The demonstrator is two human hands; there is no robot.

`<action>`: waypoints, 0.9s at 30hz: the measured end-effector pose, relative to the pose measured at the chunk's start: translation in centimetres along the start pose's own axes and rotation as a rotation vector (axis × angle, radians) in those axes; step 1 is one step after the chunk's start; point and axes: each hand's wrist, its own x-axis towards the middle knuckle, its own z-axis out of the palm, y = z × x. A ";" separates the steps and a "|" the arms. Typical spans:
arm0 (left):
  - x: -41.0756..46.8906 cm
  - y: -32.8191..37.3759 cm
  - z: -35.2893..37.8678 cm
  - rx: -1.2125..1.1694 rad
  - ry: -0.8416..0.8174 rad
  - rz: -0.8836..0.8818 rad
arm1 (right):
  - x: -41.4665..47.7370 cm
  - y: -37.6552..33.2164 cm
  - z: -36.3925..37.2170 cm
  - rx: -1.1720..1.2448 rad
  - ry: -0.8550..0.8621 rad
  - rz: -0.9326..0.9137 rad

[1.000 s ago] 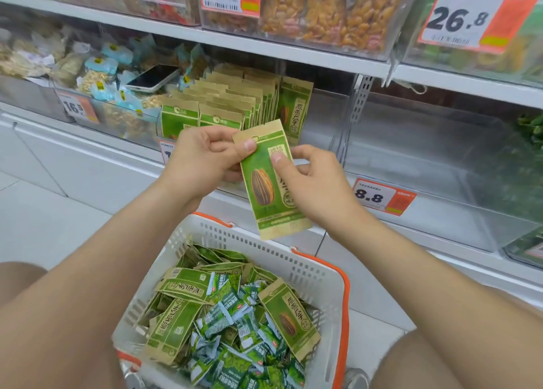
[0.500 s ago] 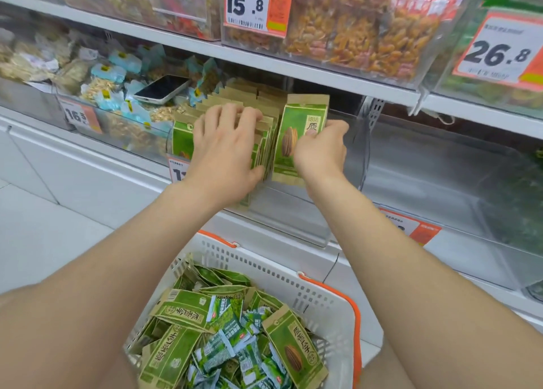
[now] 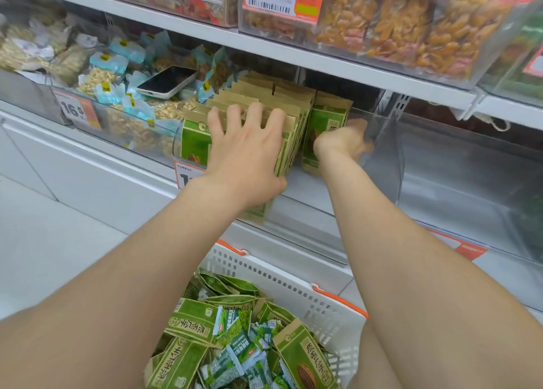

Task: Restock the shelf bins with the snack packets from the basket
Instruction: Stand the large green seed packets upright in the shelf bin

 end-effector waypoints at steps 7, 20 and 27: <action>0.2 0.1 0.1 -0.002 0.006 -0.007 | 0.6 0.8 0.4 -0.010 -0.049 -0.073; -0.7 0.2 -0.5 -0.067 0.031 -0.023 | -1.2 1.0 -0.9 -0.237 -0.447 -0.058; -3.3 1.5 -2.0 -0.148 0.228 0.047 | -4.3 0.2 -5.4 -0.499 -0.505 -0.435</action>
